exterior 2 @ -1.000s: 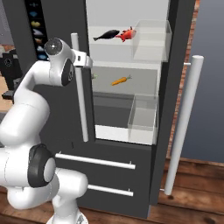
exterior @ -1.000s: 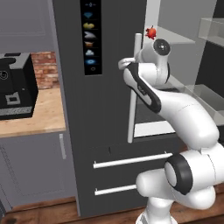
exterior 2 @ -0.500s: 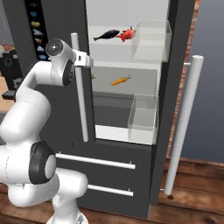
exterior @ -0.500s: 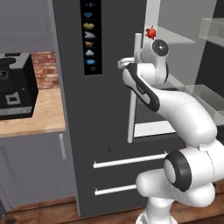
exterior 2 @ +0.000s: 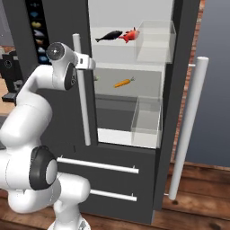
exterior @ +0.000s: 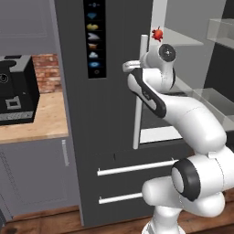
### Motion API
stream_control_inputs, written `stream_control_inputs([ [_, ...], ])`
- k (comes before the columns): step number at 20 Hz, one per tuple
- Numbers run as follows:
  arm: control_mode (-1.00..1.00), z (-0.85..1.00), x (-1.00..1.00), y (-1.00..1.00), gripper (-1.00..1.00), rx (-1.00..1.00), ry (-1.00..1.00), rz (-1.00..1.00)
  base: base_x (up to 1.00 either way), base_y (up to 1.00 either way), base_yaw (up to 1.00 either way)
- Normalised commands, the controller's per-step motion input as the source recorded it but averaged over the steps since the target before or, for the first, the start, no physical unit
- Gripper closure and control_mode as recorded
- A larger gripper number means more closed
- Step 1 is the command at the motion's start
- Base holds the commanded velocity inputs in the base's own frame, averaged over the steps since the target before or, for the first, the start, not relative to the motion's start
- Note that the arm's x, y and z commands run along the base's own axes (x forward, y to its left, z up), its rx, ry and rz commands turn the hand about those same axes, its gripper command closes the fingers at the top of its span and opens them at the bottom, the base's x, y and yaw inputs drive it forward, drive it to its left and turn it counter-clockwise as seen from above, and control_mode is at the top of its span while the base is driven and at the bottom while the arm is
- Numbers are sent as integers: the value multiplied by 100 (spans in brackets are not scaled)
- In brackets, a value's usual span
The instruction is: Gather the carrot and eggplant from the fridge and place them on a tray on the dining counter. Then gather the fishs from the fridge and place them on the other tray.
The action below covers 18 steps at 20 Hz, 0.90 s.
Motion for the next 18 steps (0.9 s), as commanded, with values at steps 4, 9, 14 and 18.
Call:
stream_control_inputs([
  [4,-100,0,-49,15,100,0,0,5,0,0,0],
  [9,-100,0,-95,22,100,0,0,4,0,0,0],
  [14,-100,0,-100,30,100,0,0,4,0,0,0],
  [18,-100,0,-100,36,100,1,2,6,0,0,0],
])
